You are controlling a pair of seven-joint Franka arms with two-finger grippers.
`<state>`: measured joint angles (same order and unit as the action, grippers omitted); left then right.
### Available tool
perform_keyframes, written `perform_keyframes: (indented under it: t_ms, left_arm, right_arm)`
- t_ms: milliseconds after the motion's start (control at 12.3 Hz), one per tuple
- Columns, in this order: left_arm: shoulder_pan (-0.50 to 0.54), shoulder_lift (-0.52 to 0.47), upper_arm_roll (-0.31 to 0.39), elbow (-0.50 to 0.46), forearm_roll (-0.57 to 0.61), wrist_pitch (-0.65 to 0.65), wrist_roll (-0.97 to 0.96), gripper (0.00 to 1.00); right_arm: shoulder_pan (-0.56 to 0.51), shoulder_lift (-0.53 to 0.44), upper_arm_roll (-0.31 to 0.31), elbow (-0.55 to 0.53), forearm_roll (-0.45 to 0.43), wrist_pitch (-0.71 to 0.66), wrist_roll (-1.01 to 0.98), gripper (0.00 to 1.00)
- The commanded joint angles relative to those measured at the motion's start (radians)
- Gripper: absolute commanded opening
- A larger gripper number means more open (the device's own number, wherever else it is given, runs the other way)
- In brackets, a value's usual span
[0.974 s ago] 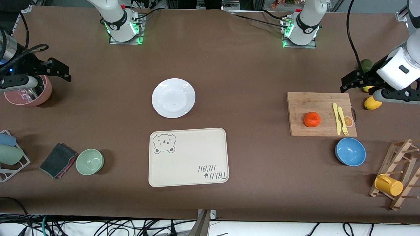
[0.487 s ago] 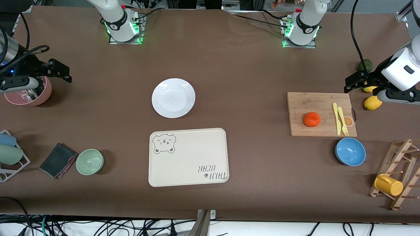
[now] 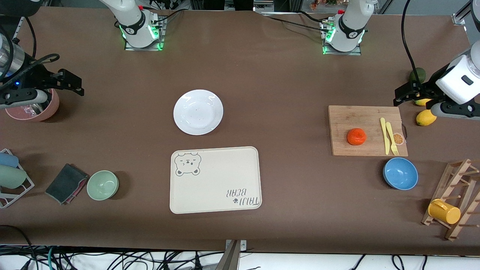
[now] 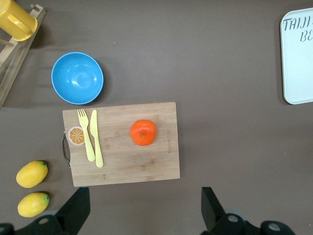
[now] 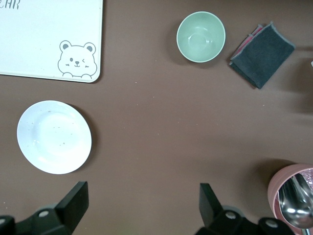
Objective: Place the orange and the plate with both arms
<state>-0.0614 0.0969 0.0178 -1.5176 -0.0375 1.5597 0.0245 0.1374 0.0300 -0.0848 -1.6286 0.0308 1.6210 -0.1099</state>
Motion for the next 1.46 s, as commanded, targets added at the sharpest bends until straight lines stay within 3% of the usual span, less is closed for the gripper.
perform_keyframes:
  t_ms: [0,650,893,1056,1380]
  left_arm:
    - [0.006,0.0,-0.009,0.01,0.019,-0.013,0.02,1.0]
    - [-0.006,0.038,-0.015,-0.001,0.041,-0.009,0.022,1.0]
    - [-0.012,0.275,-0.012,0.017,-0.013,-0.003,0.014,1.0]
    - [-0.011,0.351,-0.012,0.017,-0.009,0.032,0.02,1.0]
    - [0.0,0.35,-0.012,-0.228,0.047,0.366,0.023,1.0]
  right_arm:
    - [0.001,-0.035,0.01,-0.066,-0.005,0.057,0.016,1.0]
    - [0.001,-0.041,0.008,-0.065,0.001,0.051,0.013,1.0]
    - [0.001,-0.041,0.008,-0.065,0.001,0.051,0.013,1.0]
    - [0.001,-0.041,0.008,-0.065,0.001,0.049,0.012,1.0]
    - [0.001,-0.039,0.008,-0.065,0.001,0.053,0.012,1.0]
